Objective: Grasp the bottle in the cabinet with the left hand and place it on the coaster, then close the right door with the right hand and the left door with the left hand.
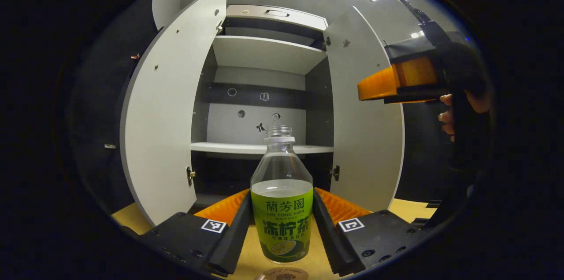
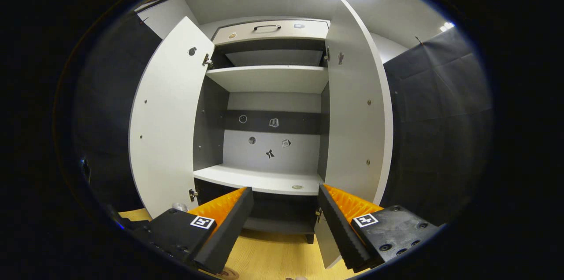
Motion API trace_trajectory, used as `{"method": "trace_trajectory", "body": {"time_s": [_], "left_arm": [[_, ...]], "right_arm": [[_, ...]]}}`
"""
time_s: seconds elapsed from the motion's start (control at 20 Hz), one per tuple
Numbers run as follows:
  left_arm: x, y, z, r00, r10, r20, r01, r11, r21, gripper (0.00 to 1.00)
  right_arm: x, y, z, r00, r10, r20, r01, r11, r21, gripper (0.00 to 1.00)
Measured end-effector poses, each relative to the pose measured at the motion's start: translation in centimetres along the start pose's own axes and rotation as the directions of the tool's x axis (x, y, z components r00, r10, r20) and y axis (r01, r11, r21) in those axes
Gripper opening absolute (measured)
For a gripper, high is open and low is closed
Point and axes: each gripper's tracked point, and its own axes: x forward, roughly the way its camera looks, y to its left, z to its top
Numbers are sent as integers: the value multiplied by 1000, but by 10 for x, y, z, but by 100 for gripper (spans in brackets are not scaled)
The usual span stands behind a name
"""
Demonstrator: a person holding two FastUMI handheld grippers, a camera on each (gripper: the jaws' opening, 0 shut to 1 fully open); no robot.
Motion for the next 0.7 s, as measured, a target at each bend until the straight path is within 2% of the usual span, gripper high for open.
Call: {"method": "trace_trajectory", "body": {"time_s": [0.2, 0.35, 0.55, 0.7], "left_arm": [[-10, -3, -42, 999, 39, 7, -39, 999, 11, 77], [-9, 4, -74, 998, 68, -18, -67, 998, 17, 77], [-10, 6, -95, 996, 84, -21, -83, 996, 30, 77], [-15, 2, -107, 996, 81, -24, -80, 996, 46, 77]], "right_arm": [[-10, -10, -43, 998, 11, -64, -11, 1000, -3, 98], [-20, -5, -71, 990, 45, -132, -44, 999, 12, 98], [-30, 12, -87, 983, 105, -153, -103, 994, 23, 98], [-31, 17, -97, 979, 117, -168, -116, 993, 18, 98]]}}
